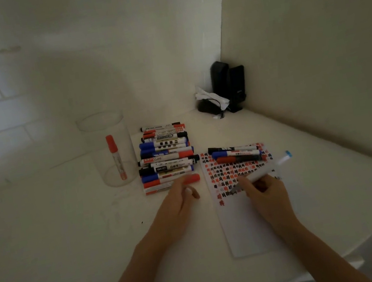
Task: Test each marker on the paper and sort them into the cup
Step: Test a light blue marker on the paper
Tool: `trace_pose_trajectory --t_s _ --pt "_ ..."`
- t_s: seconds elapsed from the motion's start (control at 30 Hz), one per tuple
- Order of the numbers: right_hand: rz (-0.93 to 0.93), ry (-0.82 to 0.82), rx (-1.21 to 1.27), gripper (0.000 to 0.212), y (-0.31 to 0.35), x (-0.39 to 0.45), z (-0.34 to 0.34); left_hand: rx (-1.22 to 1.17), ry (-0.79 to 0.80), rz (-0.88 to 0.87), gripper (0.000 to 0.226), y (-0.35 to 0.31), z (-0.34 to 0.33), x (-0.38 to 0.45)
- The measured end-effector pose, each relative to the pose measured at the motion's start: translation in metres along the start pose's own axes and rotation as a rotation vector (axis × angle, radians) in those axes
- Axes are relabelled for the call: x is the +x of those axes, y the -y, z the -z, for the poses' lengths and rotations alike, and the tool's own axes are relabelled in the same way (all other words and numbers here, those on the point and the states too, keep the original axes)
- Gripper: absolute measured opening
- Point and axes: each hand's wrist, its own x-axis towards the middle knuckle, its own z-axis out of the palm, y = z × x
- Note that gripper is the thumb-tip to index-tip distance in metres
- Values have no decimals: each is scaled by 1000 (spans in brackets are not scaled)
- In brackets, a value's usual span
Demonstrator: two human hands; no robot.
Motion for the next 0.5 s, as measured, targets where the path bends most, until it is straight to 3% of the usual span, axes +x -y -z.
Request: trace_pose_trajectory --t_s 0.17,0.37,0.5 --pt "-5 84 15 13 14 2 -1 -105 -45 -1 20 5 11 0" --pt "-80 198 201 20 33 -10 -23 -33 -86 -60 23 12 8 0" --pt "-63 217 178 20 32 -17 -35 -15 -90 -52 24 9 9 2"
